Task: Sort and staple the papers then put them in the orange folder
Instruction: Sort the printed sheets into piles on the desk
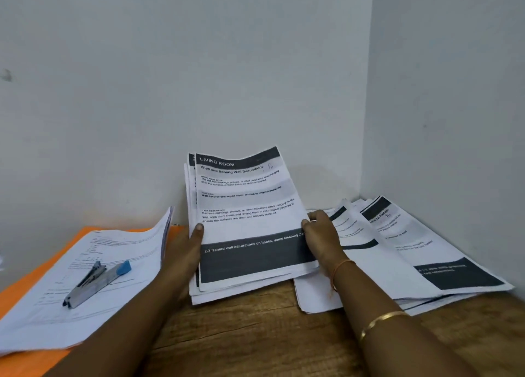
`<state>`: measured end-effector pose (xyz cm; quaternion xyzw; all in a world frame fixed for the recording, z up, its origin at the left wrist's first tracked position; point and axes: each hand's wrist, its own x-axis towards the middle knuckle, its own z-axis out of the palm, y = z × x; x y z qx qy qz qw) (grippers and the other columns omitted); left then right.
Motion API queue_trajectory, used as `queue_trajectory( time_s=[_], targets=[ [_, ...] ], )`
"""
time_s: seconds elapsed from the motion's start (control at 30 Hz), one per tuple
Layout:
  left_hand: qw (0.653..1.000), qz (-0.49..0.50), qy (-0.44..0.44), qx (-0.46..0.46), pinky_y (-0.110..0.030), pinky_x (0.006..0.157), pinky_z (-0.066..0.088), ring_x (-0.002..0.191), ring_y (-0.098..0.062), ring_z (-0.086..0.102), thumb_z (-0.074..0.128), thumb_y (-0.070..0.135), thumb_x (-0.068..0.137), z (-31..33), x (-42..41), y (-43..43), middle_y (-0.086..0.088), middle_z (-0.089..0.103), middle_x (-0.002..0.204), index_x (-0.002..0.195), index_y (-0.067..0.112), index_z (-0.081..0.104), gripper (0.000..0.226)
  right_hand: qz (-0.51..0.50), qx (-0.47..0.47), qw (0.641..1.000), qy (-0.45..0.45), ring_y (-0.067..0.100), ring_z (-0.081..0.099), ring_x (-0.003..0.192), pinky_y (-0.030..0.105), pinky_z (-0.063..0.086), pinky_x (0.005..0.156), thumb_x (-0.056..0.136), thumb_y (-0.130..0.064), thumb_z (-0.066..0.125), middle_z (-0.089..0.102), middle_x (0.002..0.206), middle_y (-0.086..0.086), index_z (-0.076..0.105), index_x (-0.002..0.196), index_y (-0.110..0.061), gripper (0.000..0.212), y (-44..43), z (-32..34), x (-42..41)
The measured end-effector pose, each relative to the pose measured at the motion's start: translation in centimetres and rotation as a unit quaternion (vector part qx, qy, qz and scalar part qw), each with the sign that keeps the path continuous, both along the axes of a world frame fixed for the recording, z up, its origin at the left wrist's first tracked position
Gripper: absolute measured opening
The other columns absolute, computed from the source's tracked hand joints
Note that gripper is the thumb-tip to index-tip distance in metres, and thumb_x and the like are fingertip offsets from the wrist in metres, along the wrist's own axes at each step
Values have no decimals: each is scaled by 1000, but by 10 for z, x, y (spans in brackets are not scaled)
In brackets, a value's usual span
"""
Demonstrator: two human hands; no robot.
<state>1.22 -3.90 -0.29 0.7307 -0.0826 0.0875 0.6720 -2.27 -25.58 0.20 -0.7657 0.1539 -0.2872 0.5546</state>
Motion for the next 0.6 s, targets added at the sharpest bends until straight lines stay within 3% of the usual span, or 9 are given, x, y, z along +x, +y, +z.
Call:
queue_trajectory(
  time_s=[0.07, 0.17, 0.3, 0.43, 0.53, 0.6],
  targets=[
    [1000, 4, -3, 9, -32, 85, 43, 95, -21, 55, 36, 31, 101, -2, 2, 1, -4, 58, 109, 108, 20, 48, 17, -16, -2, 1000, -5, 18, 46, 86, 28, 32, 62, 96, -11, 42, 50, 82, -2, 49, 93, -9, 8, -2, 1, 1],
    [1000, 11, -11, 25, -34, 88, 43, 97, -21, 54, 35, 30, 101, -6, 5, 2, -3, 58, 110, 106, 23, 46, 14, -37, -18, 999, -11, 20, 45, 82, 28, 30, 66, 98, -14, 39, 49, 79, 2, 49, 83, -7, 19, -4, -1, 3],
    [998, 40, -17, 44, -36, 90, 45, 102, -23, 56, 35, 34, 100, -5, 8, 3, -6, 60, 119, 118, 17, 52, 29, -95, -50, 994, -10, 21, 43, 74, 30, 29, 60, 97, -10, 36, 43, 67, 0, 40, 70, -11, 28, -9, -7, 5],
    [995, 80, -29, 60, -40, 99, 41, 112, -27, 53, 35, 31, 101, -4, 10, 7, -9, 55, 130, 134, 14, 46, 39, -150, -42, 988, -10, 27, 49, 78, 29, 34, 68, 89, 1, 38, 49, 72, 3, 46, 85, -6, 12, -19, -11, 3],
    [991, 101, -56, 63, -31, 86, 38, 98, -21, 50, 35, 26, 101, -4, 11, 9, -11, 58, 123, 128, 9, 52, 36, -182, -21, 983, -9, 34, 56, 92, 31, 41, 73, 88, 3, 39, 60, 99, 14, 49, 109, -1, 24, -25, -11, 1],
    [989, 115, -64, 70, -32, 85, 38, 99, -25, 51, 36, 25, 101, -4, 11, 9, -14, 59, 120, 124, 6, 54, 35, -219, -1, 976, -12, 38, 56, 103, 33, 42, 78, 89, 3, 40, 58, 115, 19, 47, 119, 0, 32, -31, -10, 0]
  ],
)
